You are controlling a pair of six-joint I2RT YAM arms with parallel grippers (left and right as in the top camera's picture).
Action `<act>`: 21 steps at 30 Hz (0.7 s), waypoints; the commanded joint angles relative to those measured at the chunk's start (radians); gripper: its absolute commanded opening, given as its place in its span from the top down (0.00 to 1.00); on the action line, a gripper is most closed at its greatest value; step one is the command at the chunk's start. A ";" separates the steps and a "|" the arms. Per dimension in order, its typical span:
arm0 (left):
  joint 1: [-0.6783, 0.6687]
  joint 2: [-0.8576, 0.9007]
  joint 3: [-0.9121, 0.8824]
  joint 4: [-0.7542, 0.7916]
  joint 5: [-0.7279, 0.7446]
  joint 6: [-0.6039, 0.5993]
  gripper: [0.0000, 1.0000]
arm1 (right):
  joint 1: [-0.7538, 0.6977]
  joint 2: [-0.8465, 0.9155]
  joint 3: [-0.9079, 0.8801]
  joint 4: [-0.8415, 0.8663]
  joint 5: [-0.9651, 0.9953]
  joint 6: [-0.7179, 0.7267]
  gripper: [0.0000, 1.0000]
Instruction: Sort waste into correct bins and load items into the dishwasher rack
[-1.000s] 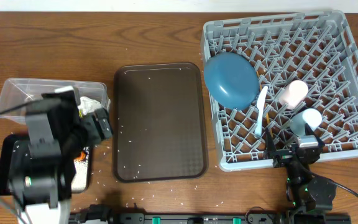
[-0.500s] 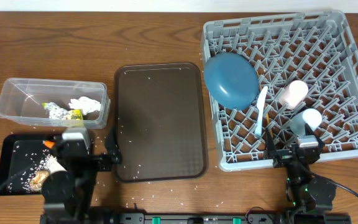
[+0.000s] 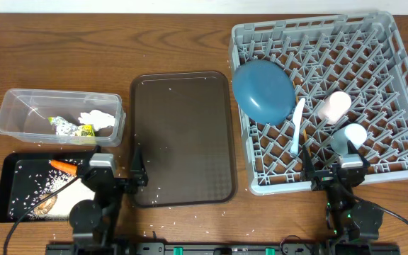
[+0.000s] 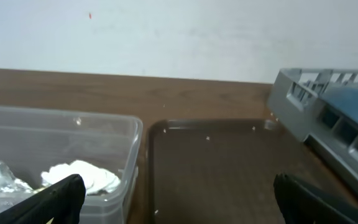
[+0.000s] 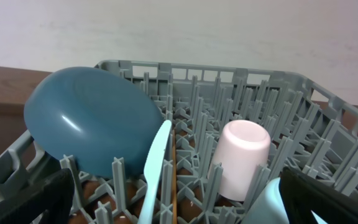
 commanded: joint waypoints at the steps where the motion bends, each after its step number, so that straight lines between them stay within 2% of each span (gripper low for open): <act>1: -0.006 -0.008 -0.061 0.049 0.014 0.007 0.02 | -0.005 -0.006 -0.002 -0.003 0.002 0.013 0.01; 21: -0.006 -0.006 -0.107 0.080 0.013 -0.011 0.02 | -0.005 -0.006 -0.002 -0.003 0.002 0.013 0.01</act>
